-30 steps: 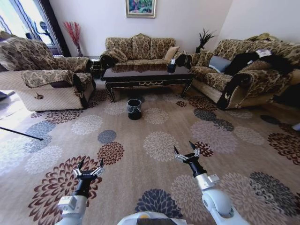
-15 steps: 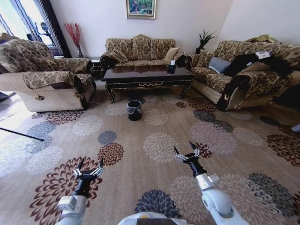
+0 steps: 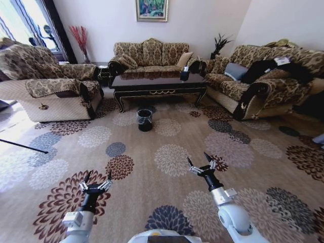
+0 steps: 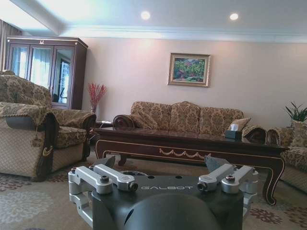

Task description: Move to the front of the table and pick up the trash from the floor, then place it into the trash bin.

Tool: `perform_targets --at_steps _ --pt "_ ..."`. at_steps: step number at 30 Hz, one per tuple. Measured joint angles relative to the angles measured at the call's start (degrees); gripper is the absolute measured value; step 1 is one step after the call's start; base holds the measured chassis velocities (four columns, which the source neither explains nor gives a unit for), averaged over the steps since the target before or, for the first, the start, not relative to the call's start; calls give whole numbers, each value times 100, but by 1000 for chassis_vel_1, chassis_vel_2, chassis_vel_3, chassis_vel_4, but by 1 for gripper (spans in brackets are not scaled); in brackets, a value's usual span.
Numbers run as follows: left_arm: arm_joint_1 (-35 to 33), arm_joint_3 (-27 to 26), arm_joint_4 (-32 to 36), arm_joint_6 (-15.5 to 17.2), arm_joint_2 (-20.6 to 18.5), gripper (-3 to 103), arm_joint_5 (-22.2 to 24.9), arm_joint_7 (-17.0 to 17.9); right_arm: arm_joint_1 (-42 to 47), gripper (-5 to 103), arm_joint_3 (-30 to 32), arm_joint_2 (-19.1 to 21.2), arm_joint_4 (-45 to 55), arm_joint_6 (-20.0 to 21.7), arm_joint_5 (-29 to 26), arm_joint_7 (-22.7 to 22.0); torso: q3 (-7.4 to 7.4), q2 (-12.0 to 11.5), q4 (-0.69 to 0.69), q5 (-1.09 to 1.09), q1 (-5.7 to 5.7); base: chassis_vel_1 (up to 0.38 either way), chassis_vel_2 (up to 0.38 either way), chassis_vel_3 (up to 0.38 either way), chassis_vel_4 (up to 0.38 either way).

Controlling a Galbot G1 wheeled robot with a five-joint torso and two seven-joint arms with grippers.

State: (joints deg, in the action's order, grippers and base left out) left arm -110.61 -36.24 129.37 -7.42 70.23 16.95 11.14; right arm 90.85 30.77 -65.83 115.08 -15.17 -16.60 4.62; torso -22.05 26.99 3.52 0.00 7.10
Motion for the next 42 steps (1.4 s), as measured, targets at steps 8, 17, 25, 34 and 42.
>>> perform_targets --at_steps 8,17,25,34,42 --pt "0 0 0 0 0 100 0 0 0 100 0 0 0 0 0 0 -98 163 0 0 66 0 0 0 0" --pt "0 0 0 0 0 100 0 0 0 100 0 0 0 0 0 0 -238 397 0 0 157 0 0 0 0" --pt "0 0 0 0 0 100 0 0 0 100 0 0 0 0 0 0 -348 584 0 0 234 0 0 0 0" --pt "0 0 0 0 0 100 0 0 0 100 0 0 0 0 0 0 -480 793 0 0 312 0 0 0 0" --pt "0 0 0 0 0 100 0 0 0 100 0 0 0 0 0 0 -604 1010 0 0 404 0 0 0 0"
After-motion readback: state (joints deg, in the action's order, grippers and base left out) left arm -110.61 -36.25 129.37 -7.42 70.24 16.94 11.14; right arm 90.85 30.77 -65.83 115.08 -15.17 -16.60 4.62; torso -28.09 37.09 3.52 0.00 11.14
